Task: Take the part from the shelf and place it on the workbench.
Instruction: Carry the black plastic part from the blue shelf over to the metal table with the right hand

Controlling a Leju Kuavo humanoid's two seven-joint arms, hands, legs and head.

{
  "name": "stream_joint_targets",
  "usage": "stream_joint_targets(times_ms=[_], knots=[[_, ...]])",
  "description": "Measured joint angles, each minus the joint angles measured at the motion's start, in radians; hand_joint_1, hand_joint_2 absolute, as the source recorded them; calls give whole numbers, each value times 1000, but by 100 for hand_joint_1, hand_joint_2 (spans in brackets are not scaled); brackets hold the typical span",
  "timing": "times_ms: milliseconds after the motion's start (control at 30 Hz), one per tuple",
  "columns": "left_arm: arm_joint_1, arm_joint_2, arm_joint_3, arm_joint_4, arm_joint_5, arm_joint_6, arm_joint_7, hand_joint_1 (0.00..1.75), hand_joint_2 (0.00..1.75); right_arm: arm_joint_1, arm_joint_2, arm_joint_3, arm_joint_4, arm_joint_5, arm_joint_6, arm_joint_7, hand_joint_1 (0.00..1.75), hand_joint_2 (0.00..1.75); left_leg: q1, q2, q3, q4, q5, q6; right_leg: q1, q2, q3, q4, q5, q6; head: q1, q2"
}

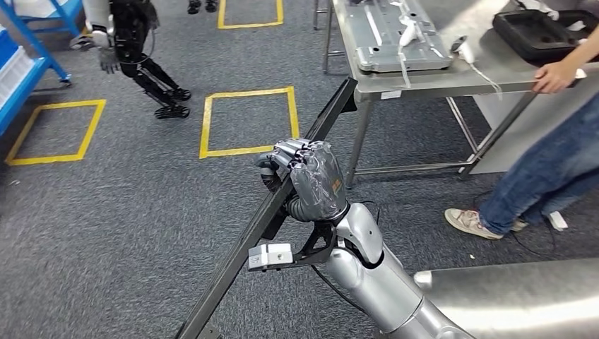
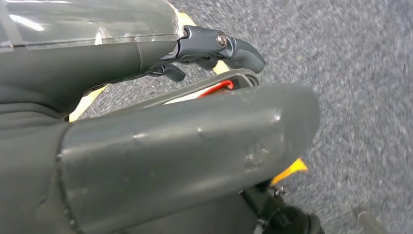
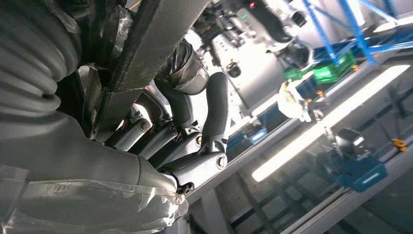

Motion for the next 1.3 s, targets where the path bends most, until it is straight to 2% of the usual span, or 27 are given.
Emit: stream_joint_targets(times_ms=[33, 67, 133, 200, 267, 300, 333, 400, 433, 467, 500, 533, 567, 633, 700, 767, 800, 833, 900, 967, 1000, 1033, 1067, 1133, 1200, 1267, 1300], knots=[[0, 0, 0, 0, 0, -2, 1, 0, 0, 0, 0, 0, 0, 0, 0, 0, 175, 175, 0, -3, 11, -32, 31, 3, 0, 14, 0, 2, 0, 0, 0, 0], [-1, 0, 0, 0, 0, -4, 3, 0, 0, 0, 0, 0, 0, 0, 0, 0, 175, 175, 0, -15, 36, -94, 72, 7, 0, 28, 1, 4, 0, 0, 0, 0], [-2, 1, 0, 0, 0, -7, 7, 0, 0, -1, 0, 0, -1, 0, 0, 0, 175, 175, 1, -58, 83, -207, 123, 16, 0, 53, -3, 7, 2, 5, 0, 0], [-3, 3, 0, 0, -1, -8, 9, 0, 0, -2, 1, 0, -1, 1, 0, 0, 175, 175, 0, -80, 100, -249, 127, 19, -4, 76, -12, 7, 8, 17, 0, 0], [-5, 2, 0, 0, -1, -10, 10, 0, 0, 0, 0, 0, -2, 1, 0, 0, 175, 175, -1, -60, 104, -262, 133, 26, -8, 89, -19, 3, 14, 32, 0, 0], [-6, 2, 0, 0, -1, -12, 11, 0, 0, 0, 0, -1, -2, 1, 0, 0, 175, 175, 1, -48, 107, -270, 139, 32, -6, 75, -23, 9, 9, 38, 2, 0], [-7, 1, 0, 0, -1, -12, 11, 0, 0, -2, -1, -1, -2, 1, 0, 0, 175, 175, 3, -35, 109, -278, 144, 39, -4, 49, -34, 32, -8, 42, 4, 0], [-8, 0, 0, 0, -1, -13, 12, 0, 0, -4, -1, -2, -3, 1, 0, 0, 175, 175, 1, -10, 110, -285, 149, 47, -1, -13, -80, 134, -68, 48, 7, 0], [-7, 1, 0, 0, -1, -13, 12, 0, 0, -4, -2, -2, -2, 1, 0, 0, 175, 175, -1, 4, 110, -285, 149, 49, -2, -29, -107, 194, -96, 50, 7, 0], [-6, 1, 0, 0, -2, -14, 13, 0, 0, -2, -3, -2, -1, 1, 0, 0, 175, 175, -2, 18, 109, -284, 148, 50, -2, -37, -125, 236, -108, 52, 8, 0], [-5, 1, 0, 0, -2, -14, 13, 0, 0, -1, -4, -2, 0, 1, 0, 0, 175, 175, -2, 32, 109, -282, 147, 50, -3, -42, -127, 246, -104, 54, 8, 0], [-6, 1, -1, 0, -2, -14, 13, 0, 0, 0, -5, -2, 1, 1, 0, 0, 175, 175, -2, 45, 109, -280, 145, 50, -4, -46, -110, 221, -83, 54, 8, 0], [-7, 1, -1, 0, -2, -14, 13, 0, 0, 0, -6, -2, 1, 2, 0, 0, 175, 175, -2, 57, 110, -278, 142, 48, -3, -57, -77, 165, -51, 53, 8, 0], [-8, 0, -2, 0, -2, -14, 13, 0, 0, -2, -6, -3, 1, 7, -1, 0, 175, 175, -6, 78, 111, -271, 135, 40, 6, -102, -11, 44, -12, 42, 8, 0], [-8, -1, -2, 0, -1, -15, 14, 0, 0, -4, -6, -6, 1, 12, -1, 2, 175, 175, -13, 96, 112, -268, 130, 31, 16, -124, 9, -3, -9, 31, 7, 0], [-7, -1, -2, 0, -1, -17, 15, 0, 0, -4, -8, -9, 1, 14, -1, 3, 175, 175, -16, 115, 115, -268, 126, 22, 16, -101, 6, -6, -4, 23, 7, 0], [-8, -1, -2, 0, 0, -18, 15, 0, 0, -5, -8, -10, 0, 15, -1, 4, 175, 175, -15, 106, 114, -262, 117, 18, 12, -90, 6, -10, -1, 18, 7, 0], [-9, -1, -2, 0, 0, -18, 15, 0, 0, -6, -9, -11, -1, 16, -2, 5, 175, 175, -12, 86, 108, -244, 101, 13, 8, -79, 7, -13, 2, 13, 7, 0], [-8, -1, -2, 0, 2, -20, 15, 0, 0, -8, -8, -11, -2, 16, -1, 6, 175, 175, -7, 29, 68, -147, 41, 6, 2, -56, 8, -17, 6, 5, 7, 0], [-4, -1, -2, 0, 3, -21, 15, 0, 0, -9, -8, -11, -1, 17, -1, 6, 175, 175, -7, 5, 10, -23, -7, 3, 2, -29, 6, -15, 8, 2, 7, 0], [-3, -1, -2, 0, 3, -22, 15, 0, 0, -8, -8, -11, 0, 17, -1, 6, 175, 175, -6, 2, -5, 3, -5, 2, 1, -15, 6, -14, 8, 2, 7, 0], [-3, -1, -2, 0, 4, -22, 15, 0, 0, -8, -8, -11, 1, 18, -1, 6, 175, 175, -5, 0, -3, -7, 17, 2, 1, 0, 6, -11, 8, 3, 7, 0], [-4, -1, -2, 0, 4, -22, 15, 0, 0, -9, -8, -11, 1, 18, -1, 6, 175, 175, -3, -5, 16, -54, 53, 2, 0, 14, 6, -8, 7, 4, 7, 0], [-7, -1, -2, 0, 4, -22, 15, 0, 0, -11, -8, -11, 1, 18, -1, 7, 175, 175, 4, -47, 66, -175, 115, 2, -1, 40, 1, 2, 5, 10, 7, 0], [-8, -1, -2, 0, 4, -22, 16, 0, 0, -13, -8, -11, 1, 20, -1, 7, 175, 175, 7, -82, 90, -235, 128, 6, -1, 64, -11, 9, 7, 22, 7, 0], [-8, -1, -2, 0, 4, -21, 17, 0, 0, -13, -8, -12, 1, 24, 0, 9, 175, 175, 5, -71, 92, -242, 127, 16, -3, 85, -20, 6, 15, 37, 7, 0], [-9, -2, -2, 0, 4, -20, 17, 0, 0, -13, -9, -13, 1, 27, 0, 10, 175, 175, 5, -60, 93, -246, 131, 23, -3, 79, -23, 8, 14, 43, 7, 0]])
